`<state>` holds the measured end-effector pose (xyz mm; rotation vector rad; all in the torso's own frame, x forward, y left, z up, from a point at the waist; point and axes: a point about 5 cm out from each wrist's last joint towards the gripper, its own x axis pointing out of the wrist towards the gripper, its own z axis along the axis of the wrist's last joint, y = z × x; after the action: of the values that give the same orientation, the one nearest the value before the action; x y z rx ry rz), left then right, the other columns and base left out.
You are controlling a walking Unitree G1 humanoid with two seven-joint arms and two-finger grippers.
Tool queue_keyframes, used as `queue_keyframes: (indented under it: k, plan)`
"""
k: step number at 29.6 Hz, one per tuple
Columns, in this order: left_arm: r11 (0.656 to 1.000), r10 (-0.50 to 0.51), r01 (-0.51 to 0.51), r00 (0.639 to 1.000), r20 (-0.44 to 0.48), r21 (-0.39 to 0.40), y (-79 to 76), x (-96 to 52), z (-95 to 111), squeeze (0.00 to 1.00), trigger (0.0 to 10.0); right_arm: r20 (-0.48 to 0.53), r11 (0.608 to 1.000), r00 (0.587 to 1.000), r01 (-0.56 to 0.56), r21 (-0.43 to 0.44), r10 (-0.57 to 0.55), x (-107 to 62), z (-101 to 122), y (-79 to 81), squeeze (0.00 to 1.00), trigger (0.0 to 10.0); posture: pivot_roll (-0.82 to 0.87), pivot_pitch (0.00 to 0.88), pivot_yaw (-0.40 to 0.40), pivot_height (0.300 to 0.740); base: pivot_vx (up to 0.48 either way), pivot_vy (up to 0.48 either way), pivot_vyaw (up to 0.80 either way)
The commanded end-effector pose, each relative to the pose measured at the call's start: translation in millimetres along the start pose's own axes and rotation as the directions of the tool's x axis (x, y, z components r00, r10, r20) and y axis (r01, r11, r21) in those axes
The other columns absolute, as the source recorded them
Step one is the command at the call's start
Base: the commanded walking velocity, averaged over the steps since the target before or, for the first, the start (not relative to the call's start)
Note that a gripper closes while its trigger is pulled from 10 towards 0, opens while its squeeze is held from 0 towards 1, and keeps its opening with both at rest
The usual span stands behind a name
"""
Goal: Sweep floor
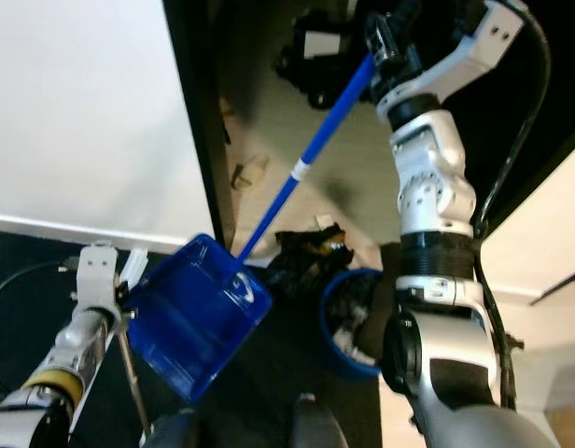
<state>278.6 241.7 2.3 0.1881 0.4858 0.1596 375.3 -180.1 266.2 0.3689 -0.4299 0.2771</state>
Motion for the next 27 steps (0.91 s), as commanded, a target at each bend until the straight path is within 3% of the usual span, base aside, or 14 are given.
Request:
queue_keyframes:
  k: [1,5,7,10,11,17,27]
  plan:
    - [0.997,0.007,-0.005,1.000,-0.029,0.083,8.0,-2.8,-8,0.00,10.0,-0.021,1.000,1.000,0.008,-0.029,-0.008,-3.9,-9,1.5,0.00,10.0,0.09,0.030,-0.034,0.740,0.000,0.480,0.00]
    - [0.994,-0.011,0.013,1.000,-0.024,0.108,5.8,-3.4,-9,0.00,10.0,-0.097,0.998,0.995,0.020,-0.061,-0.026,-20.0,-37,5.8,0.00,10.0,0.10,0.024,-0.030,0.740,0.000,0.480,0.00]
    - [0.991,-0.025,0.027,1.000,-0.019,0.134,2.9,-3.8,-9,0.00,10.0,-0.121,0.991,0.992,0.027,-0.133,-0.044,-31.2,-53,6.7,0.00,10.0,0.10,0.022,-0.029,0.740,0.000,0.480,0.00]
    - [0.986,-0.040,0.041,0.999,-0.012,0.159,0.1,-3.9,-8,0.00,10.0,-0.122,0.982,0.989,0.059,-0.182,-0.082,-40.5,-64,2.6,0.00,10.0,0.10,0.019,-0.030,0.740,0.000,0.480,0.00]
    - [0.983,-0.055,0.055,0.998,-0.005,0.177,-3.4,-3.9,-7,0.00,10.0,-0.114,0.969,0.981,0.129,-0.212,-0.155,-49.9,-72,-8.7,0.00,10.0,0.10,0.018,-0.027,0.740,0.000,0.480,0.00]
    - [0.981,-0.069,0.067,0.998,0.002,0.184,-7.1,-3.7,-6,0.00,10.0,-0.123,0.947,0.958,0.226,-0.228,-0.258,-65.7,-83,-24.4,0.00,10.0,0.10,0.018,-0.026,0.740,0.000,0.480,0.00]
    - [0.969,-0.119,0.107,0.992,0.045,0.222,-13.3,-2.6,3,0.00,10.0,-0.170,0.910,0.925,0.278,-0.306,-0.340,-96.5,-105,-40.3,0.00,10.0,0.10,0.024,-0.026,0.740,0.000,0.432,0.00]
